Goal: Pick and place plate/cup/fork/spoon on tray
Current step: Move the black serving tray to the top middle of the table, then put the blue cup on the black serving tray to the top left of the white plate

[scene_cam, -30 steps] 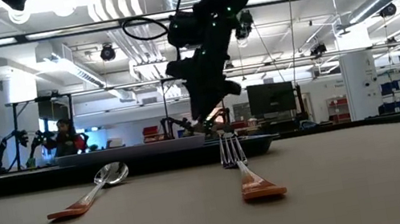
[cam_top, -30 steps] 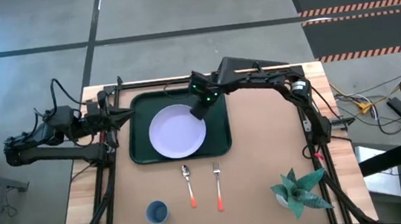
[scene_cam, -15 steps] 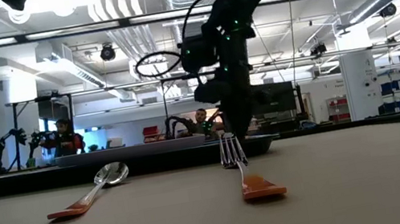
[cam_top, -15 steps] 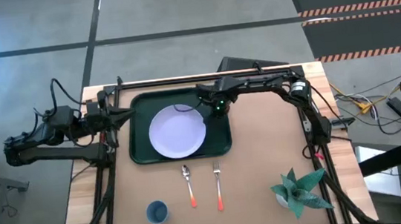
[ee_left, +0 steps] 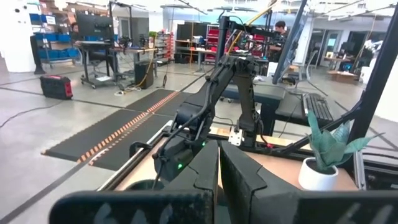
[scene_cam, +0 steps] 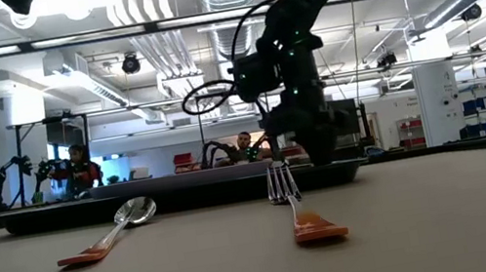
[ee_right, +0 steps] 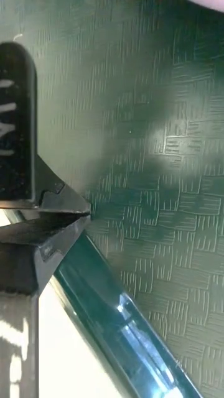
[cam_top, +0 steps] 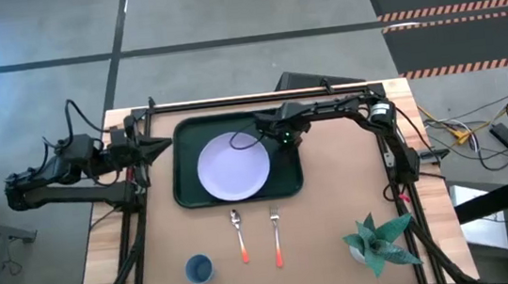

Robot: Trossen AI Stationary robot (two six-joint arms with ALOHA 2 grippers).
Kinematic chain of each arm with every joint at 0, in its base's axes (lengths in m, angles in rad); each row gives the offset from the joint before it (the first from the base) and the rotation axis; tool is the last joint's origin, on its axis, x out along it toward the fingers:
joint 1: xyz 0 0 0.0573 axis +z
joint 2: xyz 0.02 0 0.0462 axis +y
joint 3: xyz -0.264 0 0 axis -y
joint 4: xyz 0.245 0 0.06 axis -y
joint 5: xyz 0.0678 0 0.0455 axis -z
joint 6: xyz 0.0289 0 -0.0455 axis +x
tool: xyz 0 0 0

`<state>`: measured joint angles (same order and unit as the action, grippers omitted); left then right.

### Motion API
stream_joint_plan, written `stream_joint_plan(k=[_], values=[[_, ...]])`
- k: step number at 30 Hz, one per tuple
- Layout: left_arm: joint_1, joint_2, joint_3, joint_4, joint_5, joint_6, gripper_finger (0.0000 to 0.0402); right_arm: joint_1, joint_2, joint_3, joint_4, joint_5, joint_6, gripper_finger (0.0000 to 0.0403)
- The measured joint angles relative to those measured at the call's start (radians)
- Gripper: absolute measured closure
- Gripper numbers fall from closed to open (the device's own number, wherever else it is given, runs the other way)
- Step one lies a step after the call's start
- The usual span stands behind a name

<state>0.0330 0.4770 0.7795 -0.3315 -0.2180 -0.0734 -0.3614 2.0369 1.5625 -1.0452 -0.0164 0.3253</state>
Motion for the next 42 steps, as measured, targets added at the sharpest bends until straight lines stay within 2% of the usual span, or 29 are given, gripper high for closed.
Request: stream_joint_plan(k=[9, 14, 23, 26, 28, 31, 35, 40, 42], values=[[0.000, -0.002, 0.000, -0.020, 0.000, -0.002, 0.0402, -0.006, -0.032, -0.049, -0.077, 0.077, 0.000, 0.0395], [0.000, -0.002, 0.000, -0.020, 0.000, -0.002, 0.0402, -0.021, -0.106, -0.129, -0.095, 0.103, 0.029, 0.0395], [0.000, 0.001, 0.000, -0.022, -0.001, 0.000, 0.0402, -0.024, -0.346, -0.227, -0.052, 0.151, 0.100, 0.0395], [0.000, 0.007, 0.000, -0.062, -0.051, -0.002, 0.0402, -0.003, -0.459, -0.214, -0.019, 0.151, 0.126, 0.0395], [0.000, 0.020, 0.000, -0.129, -0.105, -0.046, 0.0402, 0.015, -0.538, -0.193, 0.022, 0.149, 0.130, 0.0395], [0.000, 0.053, 0.000, -0.223, -0.123, -0.159, 0.0402, 0.039, -0.663, -0.165, 0.092, 0.146, 0.125, 0.0394], [-0.002, 0.112, 0.000, -0.281, 0.006, -0.272, 0.0401, 0.064, -0.813, -0.135, 0.169, 0.147, 0.119, 0.0394], [-0.002, 0.208, 0.003, -0.280, 0.131, -0.315, 0.0401, 0.087, -0.952, -0.127, 0.240, 0.144, 0.075, 0.0394], [-0.002, 0.246, 0.012, -0.279, 0.220, -0.343, 0.0402, 0.090, -0.987, -0.127, 0.248, 0.145, 0.070, 0.0394]])
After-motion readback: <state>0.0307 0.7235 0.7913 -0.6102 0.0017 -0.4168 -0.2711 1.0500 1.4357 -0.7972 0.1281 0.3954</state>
